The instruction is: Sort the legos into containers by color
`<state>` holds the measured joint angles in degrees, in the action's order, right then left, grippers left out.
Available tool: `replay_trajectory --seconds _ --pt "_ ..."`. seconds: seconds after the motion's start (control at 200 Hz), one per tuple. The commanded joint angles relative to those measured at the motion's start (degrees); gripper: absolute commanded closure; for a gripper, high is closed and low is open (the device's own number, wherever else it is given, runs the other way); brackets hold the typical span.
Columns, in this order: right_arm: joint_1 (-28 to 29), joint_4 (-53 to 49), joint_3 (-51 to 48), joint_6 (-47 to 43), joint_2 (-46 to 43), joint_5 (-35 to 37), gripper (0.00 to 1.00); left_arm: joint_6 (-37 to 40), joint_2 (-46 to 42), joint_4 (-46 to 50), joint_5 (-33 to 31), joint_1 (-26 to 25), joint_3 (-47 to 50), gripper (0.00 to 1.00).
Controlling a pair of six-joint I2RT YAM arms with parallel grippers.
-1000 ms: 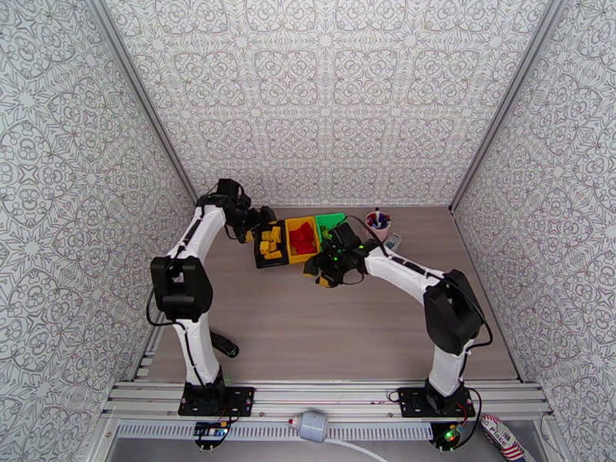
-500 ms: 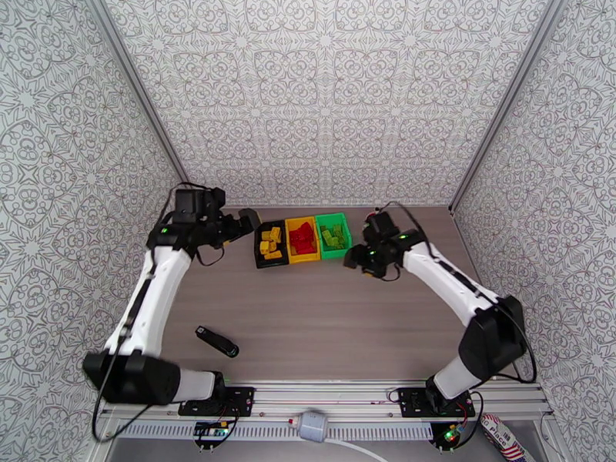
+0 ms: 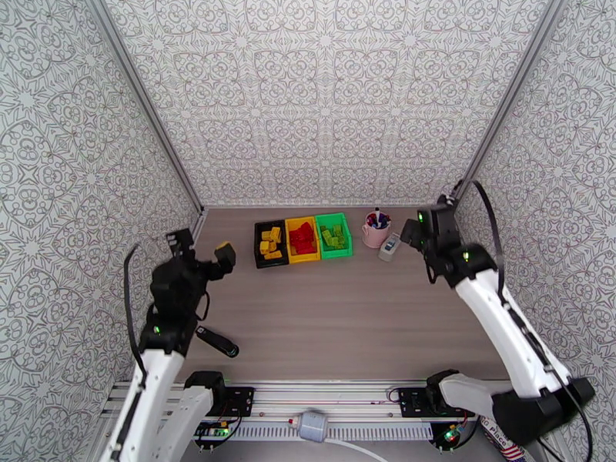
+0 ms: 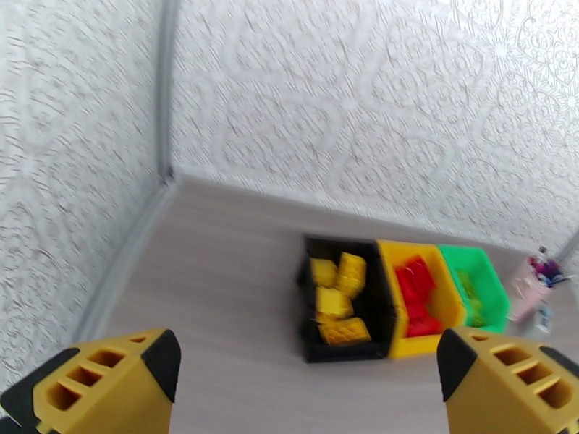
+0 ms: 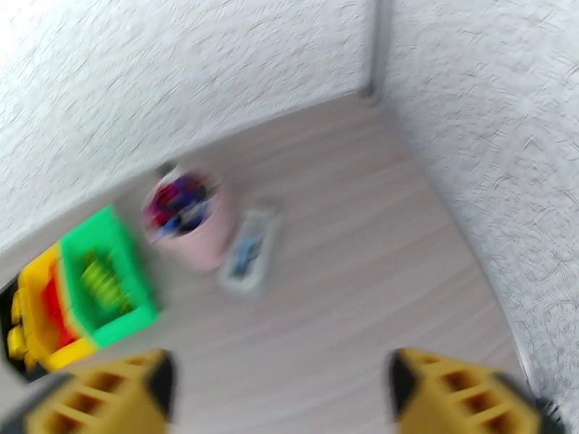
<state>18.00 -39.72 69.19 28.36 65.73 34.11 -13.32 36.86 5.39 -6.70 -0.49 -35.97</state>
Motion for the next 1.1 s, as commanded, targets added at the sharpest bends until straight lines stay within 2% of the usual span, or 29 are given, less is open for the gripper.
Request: replay_trajectory --seconds 0.0,0.055,0.09,0.175,0.255,0.31,0.395,0.475,0.555,0.66,0.715,0.755,0.805,0.905,0.965,1.025,1.095 --pt "-0.2 25.3 -13.9 -8.2 -7.3 7.9 0.01 4.5 -0.7 -10.9 -9.6 0.6 4.2 0.01" --pt "-0.4 37.0 -22.3 -12.5 -11.5 6.1 0.01 6.1 0.3 -8.0 -11.7 0.5 5.4 0.01" --pt "-0.5 40.5 -25.6 -14.3 -12.7 5.0 0.01 6.5 1.2 -7.1 -13.0 0.6 6.7 0.01" --pt "-1.3 40.3 -29.4 -14.7 -11.7 5.7 0.01 7.4 2.9 -10.5 -15.1 0.5 12.0 0.01" --pt "-2.1 38.7 -31.6 -13.5 -7.8 7.6 0.01 9.2 5.3 -18.6 -16.2 0.4 17.8 0.01" --pt "-2.6 41.1 -34.0 -13.6 -4.7 7.8 0.01 8.4 8.4 -22.1 -17.6 0.7 20.1 0.01" --pt "-3.0 49.7 -38.6 -14.9 0.3 7.3 0.01 7.3 14.7 -29.2 -18.0 1.3 22.6 0.01" --pt "-3.6 61.4 -42.3 -18.1 6.0 5.5 0.01 7.9 22.4 -40.4 -16.4 1.2 24.3 0.01" --pt "-5.2 72.6 -44.2 -19.2 11.8 2.3 0.01 9.1 30.8 -50.1 -15.3 1.1 23.3 0.01" --pt "-6.9 66.7 -37.2 -24.1 17.7 -3.0 0.01 11.0 43.5 -64.8 -12.9 1.3 21.9 0.01" --pt "-7.4 75.2 -38.6 -29.2 19.8 -5.4 0.01 12.6 48.5 -69.6 -10.6 1.0 21.6 0.01" --pt "-9.5 78.2 -40.0 -27.8 20.8 -8.7 0.01 13.3 50.3 -68.9 -8.4 0.3 21.5 0.01" --pt "-11.9 77.6 -40.8 -25.5 19.9 -12.2 0.01 15.2 54.1 -76.0 -9.1 -0.3 21.9 0.01" --pt "-13.3 87.5 -47.1 -26.0 19.4 -18.6 0.01 13.3 51.6 -69.3 -9.5 0.4 20.6 0.01" --pt "-13.4 100.1 -50.9 -27.4 22.9 -19.6 0.01 13.5 52.5 -68.9 -9.7 0.5 19.4 0.01" --pt "-13.4 90.1 -48.0 -25.9 21.0 -18.1 0.01 12.2 51.4 -61.6 -8.6 1.3 16.7 0.01" --pt "-14.3 90.4 -47.4 -25.5 21.4 -19.5 0.01 10.6 51.4 -57.5 -6.7 3.1 14.7 0.01"
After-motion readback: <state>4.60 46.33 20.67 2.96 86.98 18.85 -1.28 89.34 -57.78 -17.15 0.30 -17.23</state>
